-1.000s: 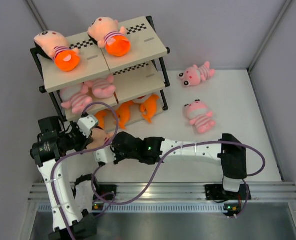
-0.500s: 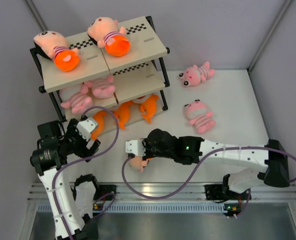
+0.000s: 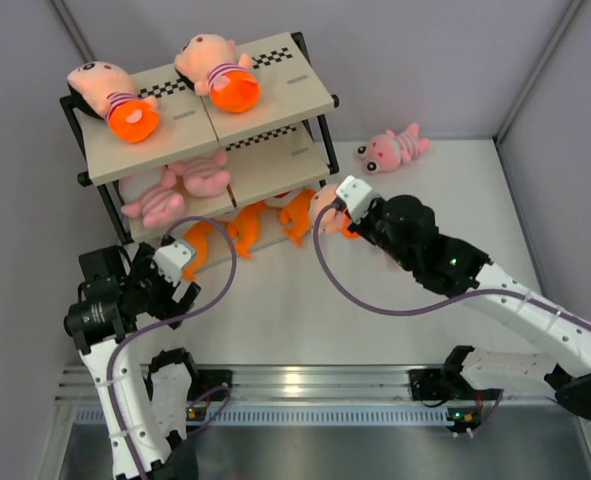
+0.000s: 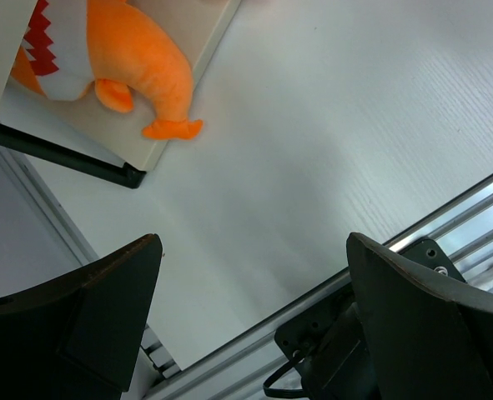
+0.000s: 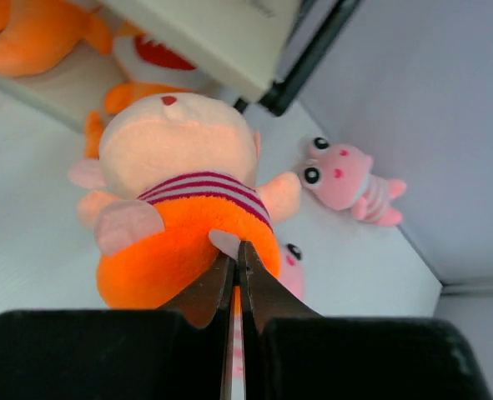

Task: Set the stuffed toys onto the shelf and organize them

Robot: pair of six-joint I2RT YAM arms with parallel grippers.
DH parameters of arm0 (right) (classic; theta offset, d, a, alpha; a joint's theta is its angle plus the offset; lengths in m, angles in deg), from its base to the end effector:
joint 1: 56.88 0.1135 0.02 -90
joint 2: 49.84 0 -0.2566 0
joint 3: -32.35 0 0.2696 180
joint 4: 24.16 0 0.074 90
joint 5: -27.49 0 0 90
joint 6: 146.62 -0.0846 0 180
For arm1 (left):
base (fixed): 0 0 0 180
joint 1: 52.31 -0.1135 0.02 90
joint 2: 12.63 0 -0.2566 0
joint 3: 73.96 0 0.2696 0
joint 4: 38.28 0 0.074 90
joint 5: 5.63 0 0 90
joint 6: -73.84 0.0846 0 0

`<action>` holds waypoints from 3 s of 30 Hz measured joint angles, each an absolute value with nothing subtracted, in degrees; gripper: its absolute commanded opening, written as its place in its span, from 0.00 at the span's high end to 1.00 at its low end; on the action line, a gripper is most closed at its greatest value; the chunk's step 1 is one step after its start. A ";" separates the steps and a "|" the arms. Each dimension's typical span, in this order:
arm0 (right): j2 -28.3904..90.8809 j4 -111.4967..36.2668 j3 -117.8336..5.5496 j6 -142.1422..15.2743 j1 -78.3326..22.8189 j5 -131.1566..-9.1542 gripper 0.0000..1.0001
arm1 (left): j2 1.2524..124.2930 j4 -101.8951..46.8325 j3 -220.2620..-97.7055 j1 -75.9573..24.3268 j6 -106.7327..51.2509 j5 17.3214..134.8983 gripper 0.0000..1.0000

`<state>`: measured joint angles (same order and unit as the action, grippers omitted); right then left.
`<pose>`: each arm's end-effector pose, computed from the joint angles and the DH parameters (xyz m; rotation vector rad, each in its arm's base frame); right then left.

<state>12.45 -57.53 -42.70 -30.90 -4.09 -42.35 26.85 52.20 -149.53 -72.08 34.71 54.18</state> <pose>0.2090 0.2270 0.3462 -1.0176 1.6135 -0.0205 0.1325 0.0024 0.3158 0.8235 2.2025 -0.0806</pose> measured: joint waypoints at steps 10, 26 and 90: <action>22.70 -49.71 -70.88 -26.56 -17.79 -40.43 1.00 | 26.92 52.20 -148.16 -72.08 34.69 54.46 0.02; 54.11 -44.70 -113.47 -26.12 -24.11 -48.60 1.00 | 32.56 52.20 -148.22 -72.08 33.22 55.27 0.02; 60.16 -45.93 -108.69 -39.06 -21.07 -79.18 0.55 | 32.82 52.20 -148.22 -71.60 32.72 55.51 0.02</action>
<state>60.16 -45.93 -108.69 -39.06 -21.07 -79.18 32.82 52.20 -148.22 -71.60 32.72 55.51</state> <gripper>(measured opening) 0.286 0.982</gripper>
